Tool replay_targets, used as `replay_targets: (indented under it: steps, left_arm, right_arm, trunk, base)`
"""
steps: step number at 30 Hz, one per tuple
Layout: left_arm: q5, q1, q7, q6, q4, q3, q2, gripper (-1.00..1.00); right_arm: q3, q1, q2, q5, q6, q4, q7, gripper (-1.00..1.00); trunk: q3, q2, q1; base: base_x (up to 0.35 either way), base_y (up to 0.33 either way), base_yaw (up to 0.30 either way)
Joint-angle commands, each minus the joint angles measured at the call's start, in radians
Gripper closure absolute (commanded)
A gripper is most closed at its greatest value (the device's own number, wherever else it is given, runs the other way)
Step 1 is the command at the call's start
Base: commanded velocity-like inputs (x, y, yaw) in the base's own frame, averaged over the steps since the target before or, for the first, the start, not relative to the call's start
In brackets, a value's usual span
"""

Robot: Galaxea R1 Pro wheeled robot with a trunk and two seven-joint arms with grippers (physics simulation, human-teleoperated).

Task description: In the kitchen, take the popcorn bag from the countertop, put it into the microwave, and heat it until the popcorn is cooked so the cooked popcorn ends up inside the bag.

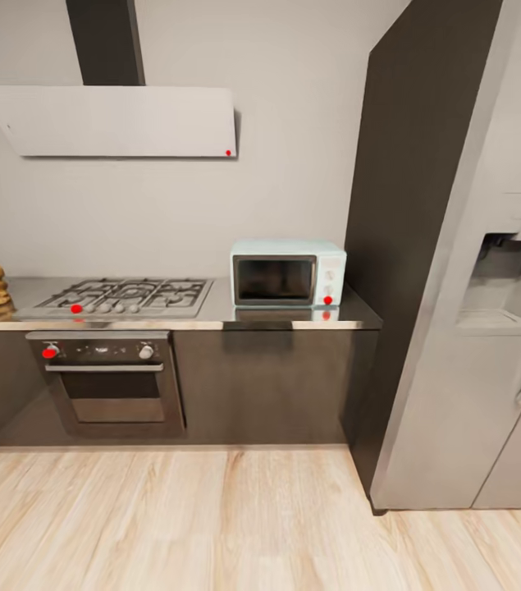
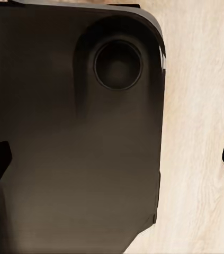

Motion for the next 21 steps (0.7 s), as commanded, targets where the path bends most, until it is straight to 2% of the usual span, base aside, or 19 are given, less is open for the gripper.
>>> replay_targets:
  steps: [1,21]
  left_arm:
    - [0.007,0.000,0.000,-0.001,0.000,0.001,0.000,-1.00]
    - [0.008,0.000,0.000,-0.001,0.000,0.000,0.000,-1.00]
  right_arm:
    - [0.000,0.000,0.000,0.000,-0.003,0.000,-0.001,-1.00]
    - [0.000,0.000,0.000,0.000,-0.003,0.000,-0.001,-1.00]
  trunk:
    - [-0.001,0.000,0.001]
    - [-0.001,0.000,0.001]
  base:
    - [0.301,0.000,0.000]
    - [0.301,0.000,0.000]
